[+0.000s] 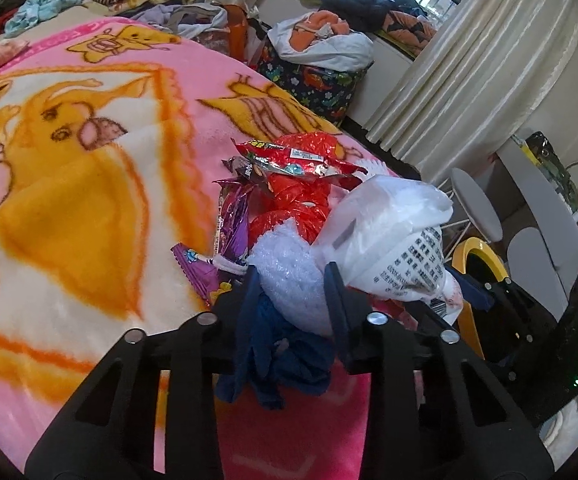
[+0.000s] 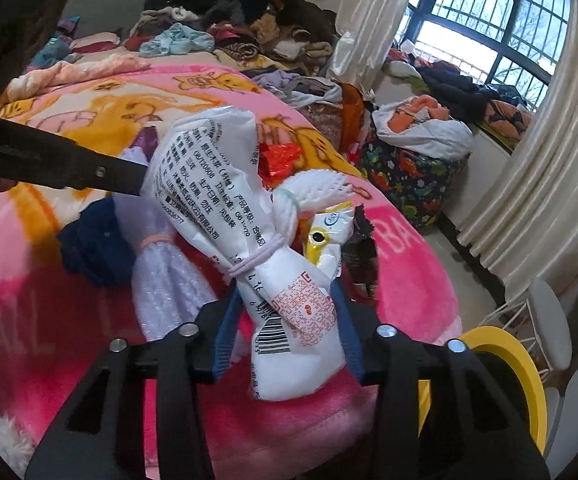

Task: Collect trash
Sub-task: 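Close the right gripper on the white printed plastic bag and lift it, then carry the white bag over the yellow bin and open the right gripper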

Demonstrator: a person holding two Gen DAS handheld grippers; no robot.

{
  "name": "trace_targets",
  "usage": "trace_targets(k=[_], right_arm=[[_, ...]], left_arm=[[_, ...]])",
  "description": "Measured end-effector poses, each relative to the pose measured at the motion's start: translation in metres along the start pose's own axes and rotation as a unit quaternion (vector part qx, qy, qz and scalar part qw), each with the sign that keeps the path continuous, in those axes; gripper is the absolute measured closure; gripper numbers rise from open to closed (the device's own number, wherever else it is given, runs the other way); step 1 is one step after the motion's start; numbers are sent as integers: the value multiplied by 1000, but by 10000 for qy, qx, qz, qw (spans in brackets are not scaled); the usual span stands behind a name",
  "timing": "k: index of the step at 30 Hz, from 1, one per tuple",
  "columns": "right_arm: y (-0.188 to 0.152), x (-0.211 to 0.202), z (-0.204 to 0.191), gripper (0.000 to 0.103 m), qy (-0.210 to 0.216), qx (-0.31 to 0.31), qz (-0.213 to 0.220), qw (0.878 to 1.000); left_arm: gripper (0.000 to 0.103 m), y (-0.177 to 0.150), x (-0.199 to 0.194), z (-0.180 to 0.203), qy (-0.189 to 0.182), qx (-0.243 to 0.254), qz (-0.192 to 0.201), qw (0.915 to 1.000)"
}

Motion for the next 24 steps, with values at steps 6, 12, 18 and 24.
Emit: trace_targets(k=[6, 12, 18, 24], right_arm=[[1, -24, 6, 63, 186, 479, 373, 9980], [0, -52, 23, 63, 368, 1160, 721, 9899], [-4, -76, 45, 63, 408, 1668, 976, 9803], [-14, -92, 59, 63, 302, 1969, 1092, 9738]], left_arm=[[92, -2, -12, 7, -125, 101, 182, 9997], [92, 0, -42, 22, -256, 280, 563, 9977], [92, 4, -66, 43, -294, 572, 877, 9941], [92, 6, -78, 66, -255, 937, 1043, 9898]])
Point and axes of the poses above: each gripper's, at about its wrist camera, not at the fingertips, and x roughly the way its jaws point, z to its right, y to its top, the point moved 2 cm from there along x, roughly the way its jaws point, and after that the axes turned 6 degrees about -z, right-handed, at the moved point
